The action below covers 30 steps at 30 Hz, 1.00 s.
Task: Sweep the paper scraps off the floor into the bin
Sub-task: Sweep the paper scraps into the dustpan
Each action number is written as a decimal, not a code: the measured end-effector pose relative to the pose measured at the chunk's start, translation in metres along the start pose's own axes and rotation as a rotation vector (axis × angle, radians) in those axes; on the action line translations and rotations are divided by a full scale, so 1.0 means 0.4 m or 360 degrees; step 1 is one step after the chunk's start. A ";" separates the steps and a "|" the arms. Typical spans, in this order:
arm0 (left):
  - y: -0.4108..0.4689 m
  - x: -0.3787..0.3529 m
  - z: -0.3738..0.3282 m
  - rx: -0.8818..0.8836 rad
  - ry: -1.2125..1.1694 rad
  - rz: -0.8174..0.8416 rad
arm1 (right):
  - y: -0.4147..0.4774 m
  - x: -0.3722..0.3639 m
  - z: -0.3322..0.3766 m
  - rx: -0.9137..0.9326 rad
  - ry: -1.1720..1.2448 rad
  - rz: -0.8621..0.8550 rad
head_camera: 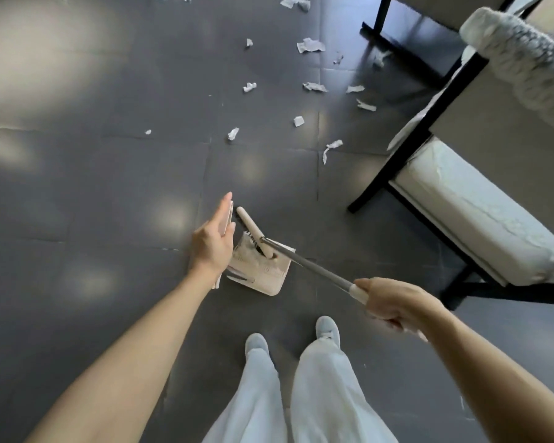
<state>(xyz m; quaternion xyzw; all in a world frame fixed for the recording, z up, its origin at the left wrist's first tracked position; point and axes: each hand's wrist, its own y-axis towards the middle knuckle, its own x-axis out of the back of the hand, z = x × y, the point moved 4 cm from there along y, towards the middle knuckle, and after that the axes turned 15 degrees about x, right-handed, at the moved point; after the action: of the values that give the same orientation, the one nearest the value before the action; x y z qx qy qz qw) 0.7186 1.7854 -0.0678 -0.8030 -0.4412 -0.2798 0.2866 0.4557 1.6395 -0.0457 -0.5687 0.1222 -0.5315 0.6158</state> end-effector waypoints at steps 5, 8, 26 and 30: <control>-0.010 0.024 0.028 0.0001 -0.0026 0.0031 | -0.062 -0.034 0.044 -0.0024 0.0016 -0.0117; -0.020 0.049 0.039 -0.0043 -0.0060 -0.0025 | -0.054 -0.026 0.074 0.0019 0.0121 -0.0237; 0.285 0.061 -0.149 -0.0181 -0.0144 -0.0078 | 0.210 0.198 0.010 -0.0077 0.0902 -0.0803; 0.462 -0.024 -0.249 -0.0141 -0.0107 0.0028 | 0.324 0.363 -0.060 -0.0122 0.1035 -0.0934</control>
<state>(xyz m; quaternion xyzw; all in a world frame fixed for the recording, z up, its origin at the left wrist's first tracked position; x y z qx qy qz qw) 0.8554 1.6272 -0.0464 -0.8278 -0.4306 -0.2694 0.2382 0.5630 1.4832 -0.0953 -0.4048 0.1626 -0.8304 0.3466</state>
